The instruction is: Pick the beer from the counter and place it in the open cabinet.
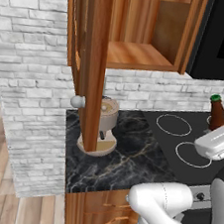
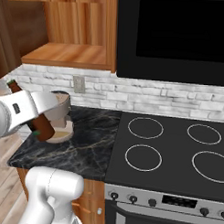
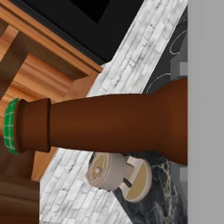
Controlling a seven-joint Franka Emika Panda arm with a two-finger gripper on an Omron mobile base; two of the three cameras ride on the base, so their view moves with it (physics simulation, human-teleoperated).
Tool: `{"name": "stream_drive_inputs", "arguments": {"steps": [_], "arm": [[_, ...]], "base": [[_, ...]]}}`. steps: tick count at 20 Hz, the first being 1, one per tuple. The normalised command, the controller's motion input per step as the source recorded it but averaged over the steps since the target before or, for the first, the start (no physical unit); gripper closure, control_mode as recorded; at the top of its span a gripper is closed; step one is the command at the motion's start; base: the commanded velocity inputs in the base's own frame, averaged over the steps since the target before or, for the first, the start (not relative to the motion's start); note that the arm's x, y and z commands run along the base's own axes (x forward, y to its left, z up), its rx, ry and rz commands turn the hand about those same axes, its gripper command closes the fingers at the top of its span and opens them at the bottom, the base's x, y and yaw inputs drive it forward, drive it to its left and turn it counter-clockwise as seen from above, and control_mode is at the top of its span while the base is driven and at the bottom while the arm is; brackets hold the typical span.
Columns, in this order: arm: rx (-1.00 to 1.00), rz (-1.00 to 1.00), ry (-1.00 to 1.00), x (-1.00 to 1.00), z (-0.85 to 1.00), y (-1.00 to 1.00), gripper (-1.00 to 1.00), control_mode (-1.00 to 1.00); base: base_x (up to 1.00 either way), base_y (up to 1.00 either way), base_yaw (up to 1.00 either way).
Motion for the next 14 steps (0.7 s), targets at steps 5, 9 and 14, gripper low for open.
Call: {"name": "stream_drive_inputs", "arguments": {"steps": [5,9,14], "arm": [[0.05,-0.02,0.00,0.00,0.13,-0.01,1.00,-1.00],[0.16,0.00,0.00,0.00,0.27,0.00,1.00,-1.00],[0.19,0.00,0.00,0.00,0.26,0.00,1.00,-1.00]], "base": [[0.00,0.00,0.00],[0.00,0.00,0.00],[0.00,0.00,0.00]]}}
